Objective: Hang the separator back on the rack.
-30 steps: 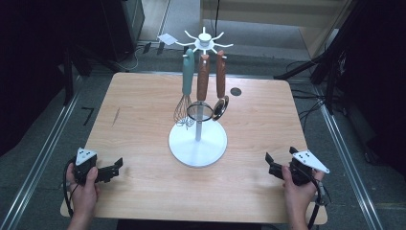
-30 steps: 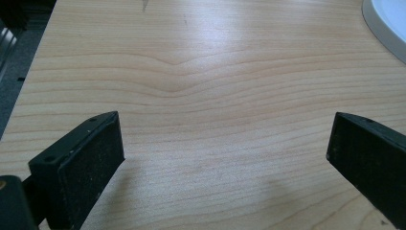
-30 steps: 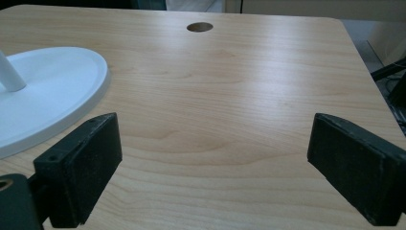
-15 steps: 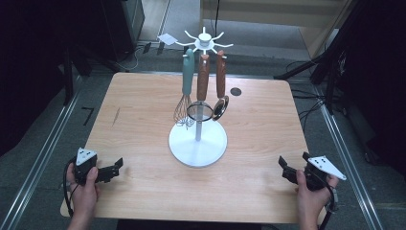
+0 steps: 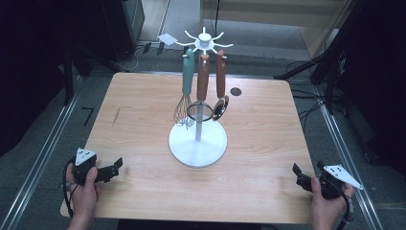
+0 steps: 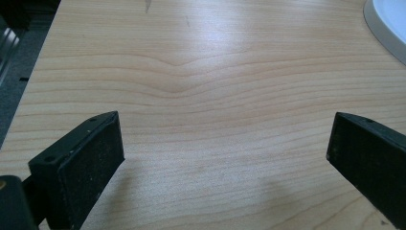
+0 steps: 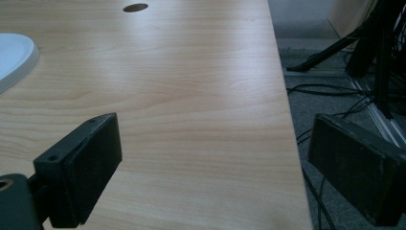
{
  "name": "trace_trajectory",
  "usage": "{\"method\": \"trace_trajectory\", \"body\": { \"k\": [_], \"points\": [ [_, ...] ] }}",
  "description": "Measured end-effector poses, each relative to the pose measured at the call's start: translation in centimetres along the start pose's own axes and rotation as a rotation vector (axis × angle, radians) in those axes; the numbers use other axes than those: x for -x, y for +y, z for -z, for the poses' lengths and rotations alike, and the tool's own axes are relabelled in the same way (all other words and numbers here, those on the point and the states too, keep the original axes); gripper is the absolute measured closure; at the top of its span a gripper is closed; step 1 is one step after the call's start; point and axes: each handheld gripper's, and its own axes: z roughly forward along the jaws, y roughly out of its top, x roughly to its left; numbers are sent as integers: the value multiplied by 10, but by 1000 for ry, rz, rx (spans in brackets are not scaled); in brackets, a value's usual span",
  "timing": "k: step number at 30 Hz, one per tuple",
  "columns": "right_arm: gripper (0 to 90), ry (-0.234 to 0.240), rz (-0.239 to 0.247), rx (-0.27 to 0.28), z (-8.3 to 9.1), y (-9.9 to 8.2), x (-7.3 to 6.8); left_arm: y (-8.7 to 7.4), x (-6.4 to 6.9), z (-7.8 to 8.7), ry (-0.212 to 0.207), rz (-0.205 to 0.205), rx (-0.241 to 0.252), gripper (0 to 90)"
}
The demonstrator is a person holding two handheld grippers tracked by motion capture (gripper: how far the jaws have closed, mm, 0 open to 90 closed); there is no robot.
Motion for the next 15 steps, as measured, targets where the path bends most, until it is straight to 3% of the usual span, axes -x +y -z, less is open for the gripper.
{"method": "trace_trajectory", "body": {
  "k": [8,15],
  "points": [
    [51,17,-31,0,2,-6,6,0,0,0,4,1,-2,0],
    [62,11,-16,-20,-1,-5,1,0,0,-1,4,0,-5,0]
  ]
}}
